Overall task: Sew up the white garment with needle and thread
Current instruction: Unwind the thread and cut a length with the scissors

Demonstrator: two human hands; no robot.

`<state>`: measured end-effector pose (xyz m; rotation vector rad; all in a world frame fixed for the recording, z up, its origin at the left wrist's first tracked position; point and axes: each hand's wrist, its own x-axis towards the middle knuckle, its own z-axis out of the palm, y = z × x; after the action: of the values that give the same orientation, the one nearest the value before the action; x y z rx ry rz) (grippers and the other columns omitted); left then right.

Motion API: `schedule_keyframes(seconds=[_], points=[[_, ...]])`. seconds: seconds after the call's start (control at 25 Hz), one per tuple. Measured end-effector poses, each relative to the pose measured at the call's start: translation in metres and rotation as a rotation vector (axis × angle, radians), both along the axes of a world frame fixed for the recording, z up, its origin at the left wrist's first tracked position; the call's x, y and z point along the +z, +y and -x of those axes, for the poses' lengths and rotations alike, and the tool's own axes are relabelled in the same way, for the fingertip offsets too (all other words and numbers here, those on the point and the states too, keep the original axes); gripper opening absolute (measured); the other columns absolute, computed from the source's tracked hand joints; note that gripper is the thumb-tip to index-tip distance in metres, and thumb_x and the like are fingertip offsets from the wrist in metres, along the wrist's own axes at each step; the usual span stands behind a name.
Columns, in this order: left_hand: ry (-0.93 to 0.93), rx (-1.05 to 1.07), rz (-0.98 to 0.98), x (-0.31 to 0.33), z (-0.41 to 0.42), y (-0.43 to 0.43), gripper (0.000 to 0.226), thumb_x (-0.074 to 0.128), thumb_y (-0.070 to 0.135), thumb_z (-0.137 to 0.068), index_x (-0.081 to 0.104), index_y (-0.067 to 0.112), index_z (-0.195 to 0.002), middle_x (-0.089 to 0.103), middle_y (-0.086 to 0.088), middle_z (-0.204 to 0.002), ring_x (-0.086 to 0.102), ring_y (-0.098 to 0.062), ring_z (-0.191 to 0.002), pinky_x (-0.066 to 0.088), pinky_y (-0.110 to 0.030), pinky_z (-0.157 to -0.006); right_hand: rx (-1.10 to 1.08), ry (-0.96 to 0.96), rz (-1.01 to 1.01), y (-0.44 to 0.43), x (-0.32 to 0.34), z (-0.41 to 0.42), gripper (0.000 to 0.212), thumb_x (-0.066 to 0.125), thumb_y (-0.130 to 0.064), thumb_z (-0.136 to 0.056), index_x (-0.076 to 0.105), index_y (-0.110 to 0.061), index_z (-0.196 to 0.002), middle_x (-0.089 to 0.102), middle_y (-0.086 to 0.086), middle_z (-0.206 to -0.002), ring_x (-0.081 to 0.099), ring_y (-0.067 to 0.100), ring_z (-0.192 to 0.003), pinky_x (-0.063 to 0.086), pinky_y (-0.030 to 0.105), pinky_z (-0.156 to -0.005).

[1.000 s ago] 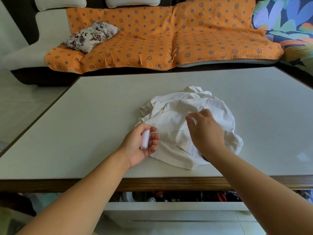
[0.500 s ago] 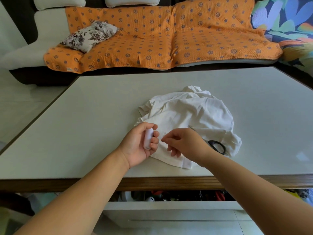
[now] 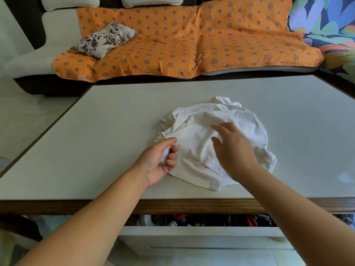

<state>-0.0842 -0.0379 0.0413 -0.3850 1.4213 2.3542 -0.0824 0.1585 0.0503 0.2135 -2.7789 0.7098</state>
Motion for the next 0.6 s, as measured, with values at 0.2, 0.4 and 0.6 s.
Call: schedule_keyframes(seconds=[0.2,0.4,0.6], points=[[0.057,-0.069,-0.009,0.005,-0.007,0.009,0.008,0.050,0.015,-0.094,0.051,0.013,-0.086,0.052,-0.001,-0.063,0.037,-0.006,-0.041,0.022,-0.014,-0.037,0.322,-0.609,0.658,-0.039,-0.010,-0.018,0.055,0.045,-0.003,-0.097,0.038,-0.024,-0.147,0.065,-0.001,-0.120,0.067,0.015,-0.068,0.053,0.023,-0.059],[0.034,-0.039,-0.020,0.003,-0.004,0.003,0.012,0.050,0.017,-0.093,0.049,0.014,-0.081,0.050,-0.001,-0.066,0.034,-0.006,-0.040,0.023,-0.013,-0.034,0.217,-0.456,0.455,-0.029,-0.007,-0.009,0.014,0.055,-0.015,-0.098,0.069,-0.016,-0.095,0.071,0.000,-0.069,0.064,0.009,-0.056,0.053,0.024,-0.060],[-0.007,0.088,-0.007,-0.001,0.005,-0.004,0.015,0.054,0.017,-0.093,0.047,0.017,-0.080,0.049,0.001,-0.063,0.031,-0.004,-0.038,0.020,-0.012,-0.033,0.065,-0.413,0.405,-0.006,0.005,0.003,0.022,0.051,-0.011,-0.096,0.069,-0.018,-0.088,0.071,-0.001,-0.064,0.064,0.005,-0.052,0.045,0.016,-0.052]])
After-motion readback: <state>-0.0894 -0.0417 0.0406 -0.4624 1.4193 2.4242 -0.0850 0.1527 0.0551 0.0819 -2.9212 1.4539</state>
